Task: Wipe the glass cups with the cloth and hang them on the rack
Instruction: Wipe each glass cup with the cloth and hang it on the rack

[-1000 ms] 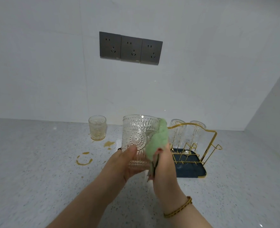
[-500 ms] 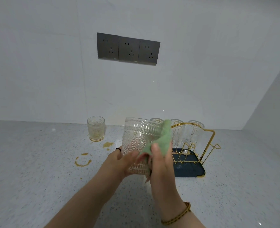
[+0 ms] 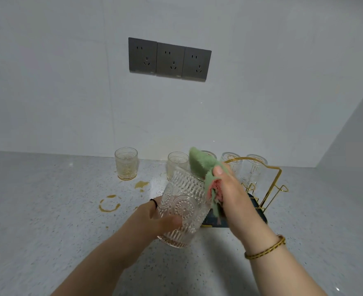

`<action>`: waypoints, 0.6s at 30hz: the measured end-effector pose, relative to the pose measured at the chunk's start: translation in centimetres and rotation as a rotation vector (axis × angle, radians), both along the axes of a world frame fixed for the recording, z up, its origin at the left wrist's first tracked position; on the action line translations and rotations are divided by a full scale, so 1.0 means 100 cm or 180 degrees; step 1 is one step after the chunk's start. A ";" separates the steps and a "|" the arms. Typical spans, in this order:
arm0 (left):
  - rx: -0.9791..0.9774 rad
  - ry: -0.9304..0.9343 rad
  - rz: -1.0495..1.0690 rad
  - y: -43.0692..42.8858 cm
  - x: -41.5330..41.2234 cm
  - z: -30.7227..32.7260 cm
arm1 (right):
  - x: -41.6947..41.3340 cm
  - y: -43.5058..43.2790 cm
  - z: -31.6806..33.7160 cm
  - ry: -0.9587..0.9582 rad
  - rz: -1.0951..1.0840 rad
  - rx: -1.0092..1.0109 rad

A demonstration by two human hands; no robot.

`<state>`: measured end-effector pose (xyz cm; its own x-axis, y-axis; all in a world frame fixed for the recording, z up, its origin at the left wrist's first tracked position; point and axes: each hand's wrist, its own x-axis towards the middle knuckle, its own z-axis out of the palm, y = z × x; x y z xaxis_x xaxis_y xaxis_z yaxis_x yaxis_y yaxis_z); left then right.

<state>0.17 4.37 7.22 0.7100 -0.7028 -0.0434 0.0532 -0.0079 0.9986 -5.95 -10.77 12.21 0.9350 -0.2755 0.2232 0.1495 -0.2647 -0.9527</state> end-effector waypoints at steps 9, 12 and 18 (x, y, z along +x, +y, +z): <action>0.0048 0.0291 -0.0309 0.008 0.008 0.001 | -0.010 -0.020 0.035 0.0691 0.1544 -0.1131; -0.0046 0.0590 -0.0521 0.011 0.008 -0.003 | -0.014 -0.024 0.041 0.1305 0.2254 -0.1308; -0.0013 0.0778 -0.0787 0.010 0.007 -0.002 | -0.008 -0.017 0.026 0.1933 0.2257 -0.1575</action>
